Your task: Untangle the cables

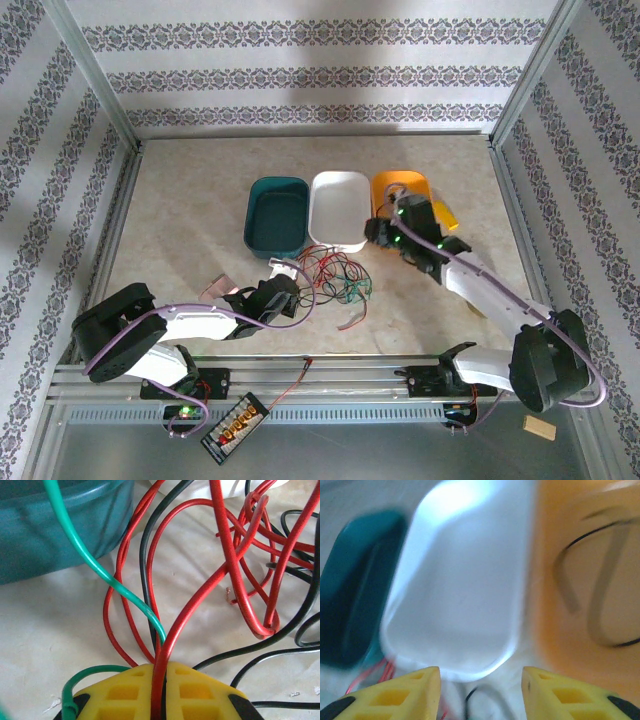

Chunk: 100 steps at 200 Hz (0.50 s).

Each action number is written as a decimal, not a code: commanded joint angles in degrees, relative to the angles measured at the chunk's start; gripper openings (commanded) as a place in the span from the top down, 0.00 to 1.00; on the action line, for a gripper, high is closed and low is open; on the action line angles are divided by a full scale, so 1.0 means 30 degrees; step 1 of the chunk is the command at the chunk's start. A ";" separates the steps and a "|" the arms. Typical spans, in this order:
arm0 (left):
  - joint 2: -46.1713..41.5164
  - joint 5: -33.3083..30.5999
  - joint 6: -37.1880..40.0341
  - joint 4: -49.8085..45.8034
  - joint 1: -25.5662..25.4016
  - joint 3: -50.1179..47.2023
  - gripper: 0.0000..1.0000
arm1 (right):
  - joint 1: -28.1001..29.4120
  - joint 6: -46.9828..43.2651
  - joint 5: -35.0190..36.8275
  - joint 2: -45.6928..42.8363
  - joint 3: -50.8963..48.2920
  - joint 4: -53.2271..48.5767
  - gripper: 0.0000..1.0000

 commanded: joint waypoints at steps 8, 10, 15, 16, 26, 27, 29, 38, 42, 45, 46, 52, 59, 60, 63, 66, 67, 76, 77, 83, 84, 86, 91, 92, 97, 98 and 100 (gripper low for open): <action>0.0182 -0.0383 0.0185 0.0485 0.0232 0.0164 1.00 | 0.2085 -0.1013 -0.2695 0.0223 -0.1043 -0.0899 0.56; 0.0189 -0.0369 0.0199 0.0457 0.0221 0.0177 1.00 | 0.2241 -0.1078 -0.2701 0.0282 -0.1035 -0.0964 0.55; 0.0232 -0.0366 0.0210 0.0423 0.0218 0.0235 1.00 | 0.2573 -0.1244 -0.2678 0.0401 -0.0992 -0.1098 0.56; 0.0226 -0.0365 0.0221 0.0421 0.0218 0.0237 1.00 | 0.2633 -0.1299 -0.2691 0.0415 -0.0983 -0.1105 0.56; 0.0223 -0.0306 0.0258 0.0390 0.0218 0.0296 1.00 | 0.3246 -0.1721 -0.2760 0.0638 -0.0866 -0.1300 0.56; 0.0222 -0.0306 0.0260 0.0390 0.0218 0.0297 1.00 | 0.3277 -0.1757 -0.2790 0.0650 -0.0846 -0.1309 0.56; 0.0221 -0.0306 0.0262 0.0389 0.0218 0.0298 1.00 | 0.3396 -0.1850 -0.2828 0.0689 -0.0795 -0.1374 0.56; 0.0221 -0.0280 0.0238 0.0389 0.0218 0.0298 1.00 | 0.3809 -0.2220 -0.2908 0.0873 -0.0614 -0.1553 0.56; 0.0212 -0.0278 0.0261 0.0389 0.0218 0.0298 1.00 | 0.3966 -0.2343 -0.2868 0.0936 -0.0526 -0.1635 0.56; 0.0194 -0.0302 0.0255 0.0404 0.0218 0.0298 1.00 | 0.4086 -0.2418 -0.2728 0.0953 -0.0485 -0.1687 0.56; 0.0193 -0.0304 0.0258 0.0411 0.0218 0.0298 1.00 | 0.4137 -0.2443 -0.2686 0.0969 -0.0466 -0.1693 0.56; 0.0192 -0.0300 0.0225 0.0418 0.0218 0.0297 1.00 | 0.4349 -0.2572 -0.2211 0.0985 -0.0368 -0.1807 0.56; 0.0192 -0.0289 0.0194 0.0419 0.0218 0.0276 1.00 | 0.4511 -0.2613 -0.1583 0.0985 -0.0304 -0.1896 0.56; 0.0192 -0.0297 0.0199 0.0419 0.0218 0.0272 1.00 | 0.4510 -0.2628 -0.1513 0.0985 -0.0287 -0.1900 0.56; 0.0192 -0.0304 0.0163 0.0415 0.0218 0.0262 1.00 | 0.4531 -0.2655 -0.1350 0.0970 -0.0258 -0.1903 0.56; 0.0195 -0.0313 0.0147 0.0429 0.0218 0.0268 1.00 | 0.4545 -0.2692 -0.1220 0.0958 -0.0221 -0.1922 0.56; 0.0193 -0.0309 0.0146 0.0439 0.0218 0.0268 1.00 | 0.4556 -0.2682 -0.1185 0.0957 -0.0202 -0.1913 0.56; 0.0192 -0.0306 0.0101 0.0475 0.0218 0.0239 1.00 | 0.4539 -0.2676 -0.0844 0.0956 -0.0098 -0.1905 0.56; 0.0206 -0.0306 0.0094 0.0476 0.0218 0.0239 1.00 | 0.4539 -0.2689 -0.0822 0.0956 -0.0081 -0.1904 0.56; 0.0195 -0.0306 0.0064 0.0506 0.0218 0.0211 1.00 | 0.4540 -0.2712 -0.0743 0.0956 0.0039 -0.1921 0.56; 0.0193 -0.0320 0.0060 0.0521 0.0218 0.0210 1.00 | 0.4554 -0.2721 -0.0742 0.0970 0.0060 -0.1927 0.56; 0.0192 -0.0324 0.0080 0.0532 0.0218 0.0210 1.00 | 0.4550 -0.2750 -0.0777 0.0981 0.0098 -0.1917 0.56; 0.0166 -0.0306 0.0080 0.0536 0.0219 0.0210 1.00 | 0.4566 -0.2809 -0.0909 0.1034 0.0205 -0.1949 0.56; 0.0164 -0.0306 0.0083 0.0536 0.0218 0.0210 1.00 | 0.4567 -0.2814 -0.0957 0.1054 0.0231 -0.1956 0.56; 0.0173 -0.0307 0.0079 0.0534 0.0218 0.0210 1.00 | 0.4594 -0.2846 -0.1174 0.1136 0.0347 -0.1983 0.57; 0.0182 -0.0306 0.0083 0.0535 0.0218 0.0210 1.00 | 0.4596 -0.2861 -0.1221 0.1149 0.0375 -0.1987 0.57; 0.0167 -0.0306 0.0085 0.0536 0.0218 0.0210 1.00 | 0.4597 -0.2895 -0.1351 0.1194 0.0418 -0.2035 0.57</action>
